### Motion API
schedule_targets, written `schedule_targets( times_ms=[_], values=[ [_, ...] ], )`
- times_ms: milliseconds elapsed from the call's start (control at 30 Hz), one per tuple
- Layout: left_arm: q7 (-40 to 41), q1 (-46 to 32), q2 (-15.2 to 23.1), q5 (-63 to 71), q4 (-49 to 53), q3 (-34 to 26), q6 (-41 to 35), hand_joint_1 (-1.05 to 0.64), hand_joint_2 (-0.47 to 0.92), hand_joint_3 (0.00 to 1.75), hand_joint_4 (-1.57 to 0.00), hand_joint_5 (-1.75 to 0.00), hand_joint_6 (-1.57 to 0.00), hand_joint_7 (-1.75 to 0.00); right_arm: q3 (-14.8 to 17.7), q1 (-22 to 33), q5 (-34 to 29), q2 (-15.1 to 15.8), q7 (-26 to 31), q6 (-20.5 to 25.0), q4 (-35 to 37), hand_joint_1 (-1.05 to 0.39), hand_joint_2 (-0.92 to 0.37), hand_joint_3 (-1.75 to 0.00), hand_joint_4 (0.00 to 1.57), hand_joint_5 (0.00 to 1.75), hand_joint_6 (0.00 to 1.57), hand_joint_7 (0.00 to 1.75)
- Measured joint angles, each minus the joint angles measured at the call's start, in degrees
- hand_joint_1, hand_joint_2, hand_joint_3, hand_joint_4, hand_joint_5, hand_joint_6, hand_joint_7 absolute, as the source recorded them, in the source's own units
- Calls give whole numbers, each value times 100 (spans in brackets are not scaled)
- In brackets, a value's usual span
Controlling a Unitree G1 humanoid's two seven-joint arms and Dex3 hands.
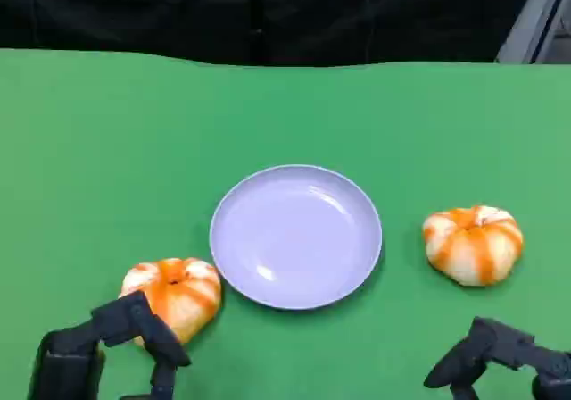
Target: Grasp the bread from the table and place it into the plate.
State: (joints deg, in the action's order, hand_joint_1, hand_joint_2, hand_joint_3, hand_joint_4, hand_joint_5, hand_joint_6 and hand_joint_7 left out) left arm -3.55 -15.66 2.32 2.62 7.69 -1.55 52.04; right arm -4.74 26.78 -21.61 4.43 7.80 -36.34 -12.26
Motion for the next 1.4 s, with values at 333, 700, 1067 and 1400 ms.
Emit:
schedule_targets(
  times_ms=[333,700,1067,1400],
  values=[
    [0,0,0,1,-1,2,-1,6,26,154,-92,-162,-92,-142,0,-1,-5,1,-11,46,-18,-2,-32,-136,82,145,83,117],
    [0,1,-1,-4,-3,3,-11,7,28,152,-92,-160,-92,-140,0,-13,-9,2,-28,47,-25,0,-33,-135,81,147,83,117],
    [5,23,17,123,-2,-42,-22,-15,71,52,-62,-81,-75,-38,-5,-8,-26,2,-29,99,-39,0,-34,-135,80,147,83,118],
    [665,-152,196,2430,-848,-408,-1244,-50,89,2,-21,-53,-31,0,-83,143,-121,-33,-14,149,-252,1,-34,-137,80,147,81,120]
  ],
)
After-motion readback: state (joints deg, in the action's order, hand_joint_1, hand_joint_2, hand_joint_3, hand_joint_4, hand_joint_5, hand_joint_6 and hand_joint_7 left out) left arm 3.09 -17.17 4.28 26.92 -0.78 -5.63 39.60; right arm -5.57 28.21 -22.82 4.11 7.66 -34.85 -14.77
